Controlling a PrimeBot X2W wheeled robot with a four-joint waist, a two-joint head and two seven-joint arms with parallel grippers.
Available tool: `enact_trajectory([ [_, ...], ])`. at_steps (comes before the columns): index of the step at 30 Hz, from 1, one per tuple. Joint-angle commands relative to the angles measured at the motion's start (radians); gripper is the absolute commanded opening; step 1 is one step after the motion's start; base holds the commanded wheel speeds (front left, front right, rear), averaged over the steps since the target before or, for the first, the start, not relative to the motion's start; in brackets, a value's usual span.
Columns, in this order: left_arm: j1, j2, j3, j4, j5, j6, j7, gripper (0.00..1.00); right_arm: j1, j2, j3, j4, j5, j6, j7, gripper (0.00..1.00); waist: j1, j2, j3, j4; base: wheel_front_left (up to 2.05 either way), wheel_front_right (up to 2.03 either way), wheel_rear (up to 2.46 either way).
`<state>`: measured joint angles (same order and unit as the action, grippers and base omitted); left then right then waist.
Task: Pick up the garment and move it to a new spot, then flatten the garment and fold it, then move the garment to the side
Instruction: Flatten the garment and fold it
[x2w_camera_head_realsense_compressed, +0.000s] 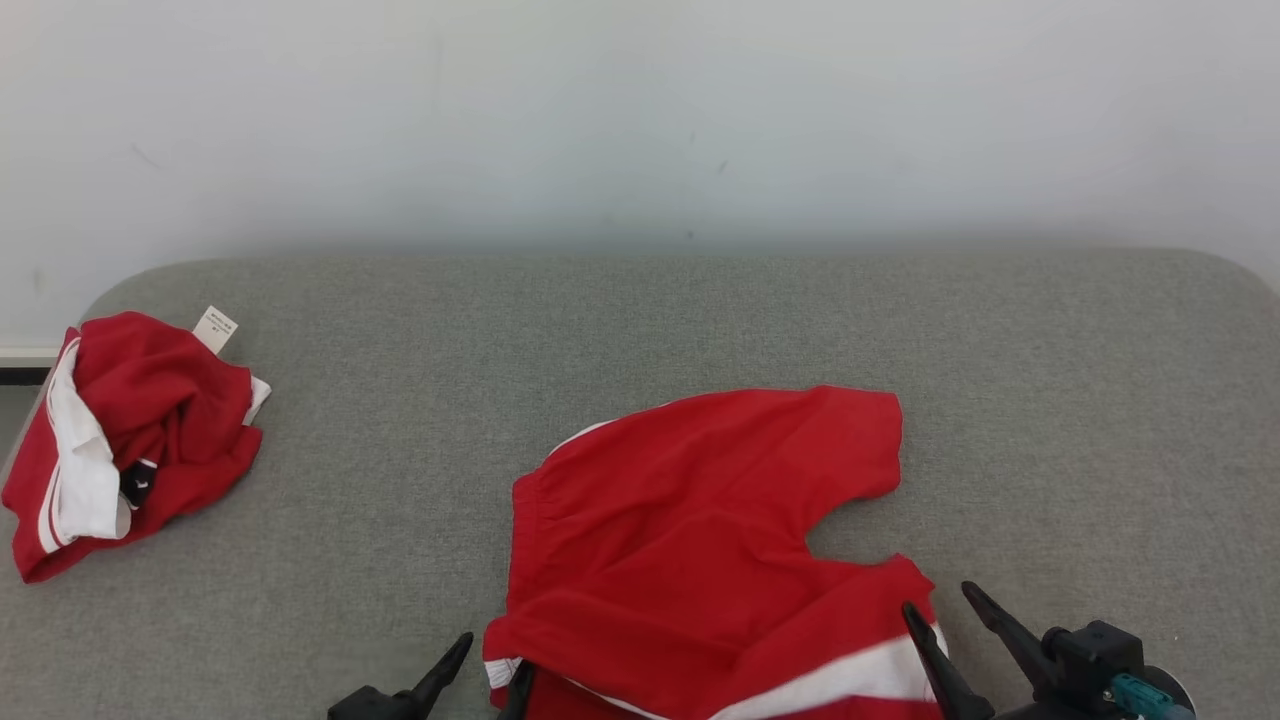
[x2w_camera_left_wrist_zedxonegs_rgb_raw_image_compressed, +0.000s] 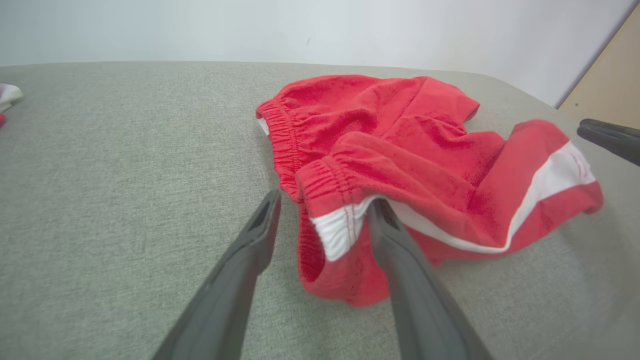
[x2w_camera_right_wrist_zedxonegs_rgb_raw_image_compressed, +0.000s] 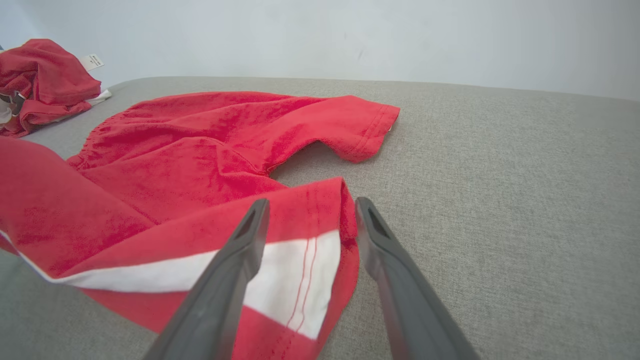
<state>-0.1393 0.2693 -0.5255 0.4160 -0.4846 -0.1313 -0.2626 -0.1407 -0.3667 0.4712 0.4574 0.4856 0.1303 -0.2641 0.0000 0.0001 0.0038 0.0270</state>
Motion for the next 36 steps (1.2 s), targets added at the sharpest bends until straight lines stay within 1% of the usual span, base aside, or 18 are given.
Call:
enact_trajectory([
  [1, 0.020, -0.004, 0.014, -0.006, 0.010, 0.002, -0.003, 1.00, 0.014, 0.003, -0.013, -0.004, -0.008, 0.001, 0.000, 1.00, 0.0000, -0.0001, -0.002, 0.003, 0.00, 0.00, 0.00],
  [4, 0.045, -0.010, 0.058, -0.036, 0.026, 0.002, -0.003, 1.00, 0.039, 0.007, -0.052, -0.024, -0.020, 0.001, 0.000, 1.00, 0.0000, -0.0001, -0.007, 0.007, 0.00, 0.00, 0.00],
  [7, 0.081, -0.020, 0.125, -0.083, 0.043, 0.002, -0.003, 1.00, 0.067, 0.016, -0.100, -0.063, -0.039, 0.001, 0.000, 1.00, 0.0000, -0.0001, -0.012, 0.009, 0.00, 0.00, 0.00],
  [8, 0.103, -0.029, 0.181, -0.127, 0.056, 0.005, -0.003, 1.00, 0.088, 0.026, -0.140, -0.097, -0.055, 0.001, 0.000, 1.00, 0.0000, -0.0001, -0.016, 0.010, 0.00, 0.00, 0.00],
  [13, 0.158, -0.063, 0.315, -0.217, 0.109, 0.009, -0.003, 1.00, 0.141, 0.063, -0.235, -0.181, -0.098, 0.001, 0.000, 1.00, 0.0000, -0.0001, -0.029, 0.009, 0.00, 0.00, 0.00],
  [20, 0.209, -0.103, 0.457, -0.290, 0.168, 0.005, -0.003, 1.00, 0.223, 0.123, -0.341, -0.286, -0.147, 0.001, 0.000, 1.00, 0.0000, -0.0001, -0.051, 0.011, 0.00, 0.00, 0.00],
  [28, 0.260, -0.120, 0.556, -0.328, 0.212, 0.001, -0.003, 1.00, 0.309, 0.166, -0.402, -0.367, -0.180, 0.001, 0.000, 1.00, 0.0000, -0.0001, -0.060, 0.013, 0.00, 0.00, 0.00],
  [36, 0.310, -0.148, 0.578, -0.355, 0.255, 0.001, -0.003, 1.00, 0.348, 0.184, -0.420, -0.381, -0.190, 0.001, 0.000, 1.00, 0.0000, -0.0001, -0.054, 0.019, 0.00, 0.00, 0.00],
])
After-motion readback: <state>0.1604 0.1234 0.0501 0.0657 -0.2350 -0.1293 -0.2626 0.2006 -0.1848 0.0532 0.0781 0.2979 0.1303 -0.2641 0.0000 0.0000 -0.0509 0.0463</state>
